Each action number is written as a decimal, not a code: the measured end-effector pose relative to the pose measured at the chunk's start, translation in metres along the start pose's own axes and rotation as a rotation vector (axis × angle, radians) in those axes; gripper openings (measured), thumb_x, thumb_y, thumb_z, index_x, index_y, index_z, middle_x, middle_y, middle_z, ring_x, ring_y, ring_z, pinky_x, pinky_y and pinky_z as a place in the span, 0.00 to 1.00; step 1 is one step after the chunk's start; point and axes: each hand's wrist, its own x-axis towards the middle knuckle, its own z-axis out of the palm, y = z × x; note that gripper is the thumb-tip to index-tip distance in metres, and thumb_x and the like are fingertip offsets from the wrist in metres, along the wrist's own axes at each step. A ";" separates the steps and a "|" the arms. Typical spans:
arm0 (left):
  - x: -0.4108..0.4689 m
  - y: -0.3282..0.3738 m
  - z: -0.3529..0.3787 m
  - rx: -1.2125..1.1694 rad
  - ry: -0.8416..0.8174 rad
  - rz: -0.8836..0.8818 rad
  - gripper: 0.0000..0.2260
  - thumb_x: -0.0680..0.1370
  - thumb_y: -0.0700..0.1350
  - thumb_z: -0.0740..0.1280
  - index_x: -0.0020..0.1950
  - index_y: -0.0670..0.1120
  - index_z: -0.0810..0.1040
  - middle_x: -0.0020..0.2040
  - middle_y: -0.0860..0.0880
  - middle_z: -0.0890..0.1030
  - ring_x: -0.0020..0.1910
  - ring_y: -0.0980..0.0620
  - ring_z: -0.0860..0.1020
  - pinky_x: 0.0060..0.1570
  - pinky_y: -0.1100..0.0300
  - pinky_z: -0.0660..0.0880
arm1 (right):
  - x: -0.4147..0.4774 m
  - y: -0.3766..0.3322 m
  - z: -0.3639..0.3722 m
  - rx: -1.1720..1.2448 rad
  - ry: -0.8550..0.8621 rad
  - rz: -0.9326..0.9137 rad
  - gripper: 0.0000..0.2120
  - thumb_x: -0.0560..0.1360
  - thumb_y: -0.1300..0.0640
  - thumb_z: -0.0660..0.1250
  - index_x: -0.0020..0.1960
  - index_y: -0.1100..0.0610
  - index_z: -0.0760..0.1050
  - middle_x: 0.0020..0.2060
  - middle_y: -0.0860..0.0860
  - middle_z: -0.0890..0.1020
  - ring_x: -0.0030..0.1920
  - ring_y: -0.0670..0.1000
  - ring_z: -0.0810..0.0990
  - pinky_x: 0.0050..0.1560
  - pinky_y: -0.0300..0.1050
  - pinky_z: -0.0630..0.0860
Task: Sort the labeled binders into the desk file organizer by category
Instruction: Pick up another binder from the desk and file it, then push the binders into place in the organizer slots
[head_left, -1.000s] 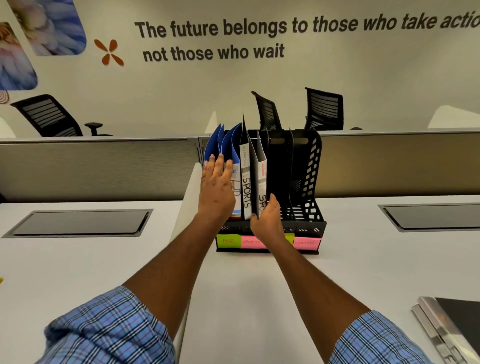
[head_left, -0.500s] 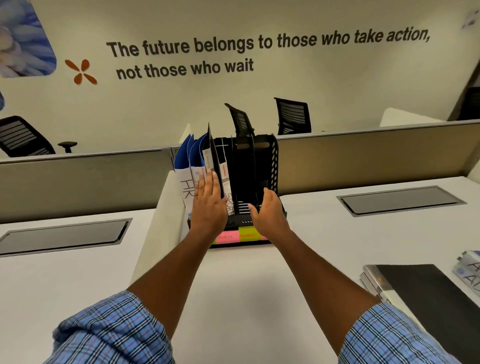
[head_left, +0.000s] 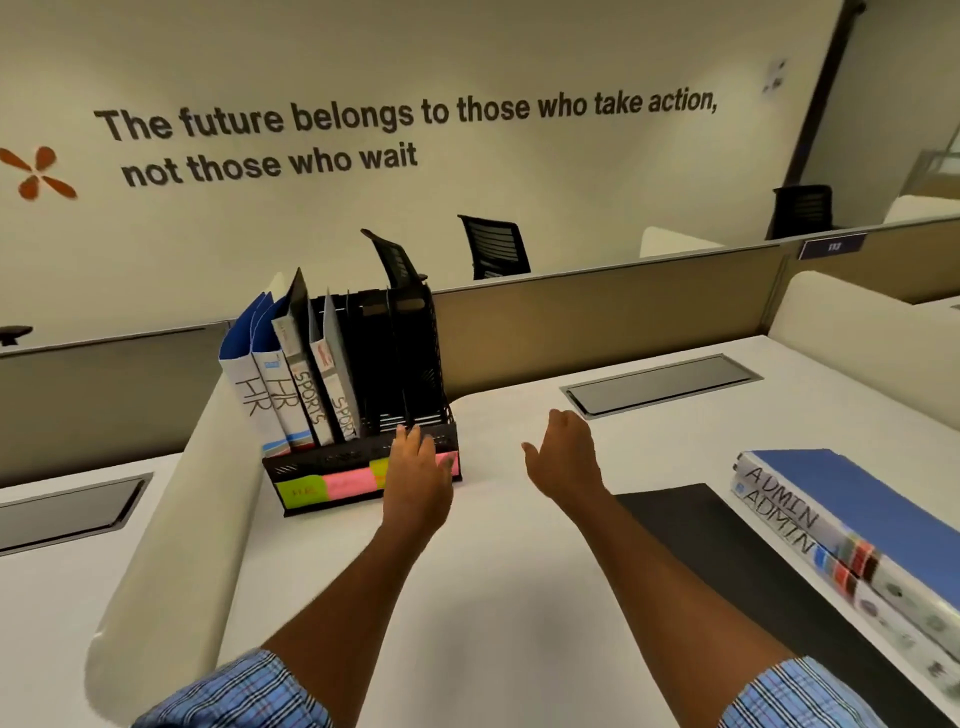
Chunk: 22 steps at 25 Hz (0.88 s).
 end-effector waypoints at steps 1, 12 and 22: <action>-0.007 0.012 0.012 -0.024 -0.038 -0.008 0.20 0.81 0.49 0.60 0.67 0.36 0.71 0.71 0.38 0.69 0.74 0.40 0.58 0.74 0.50 0.54 | -0.010 0.020 -0.003 -0.020 -0.012 0.028 0.22 0.77 0.51 0.66 0.63 0.63 0.67 0.61 0.59 0.73 0.63 0.58 0.70 0.65 0.49 0.67; -0.053 0.117 0.069 -0.204 -0.571 -0.175 0.20 0.81 0.52 0.58 0.36 0.40 0.71 0.50 0.35 0.79 0.52 0.36 0.76 0.49 0.51 0.71 | -0.095 0.143 -0.012 -0.253 -0.317 0.340 0.42 0.73 0.33 0.62 0.76 0.58 0.53 0.75 0.60 0.56 0.76 0.63 0.52 0.74 0.60 0.52; -0.097 0.151 0.104 -0.776 -0.862 -0.553 0.19 0.78 0.51 0.65 0.62 0.38 0.73 0.56 0.39 0.78 0.43 0.43 0.78 0.44 0.53 0.77 | -0.139 0.173 0.001 -0.329 -0.444 0.429 0.46 0.73 0.39 0.67 0.78 0.50 0.41 0.77 0.59 0.50 0.75 0.67 0.52 0.72 0.64 0.55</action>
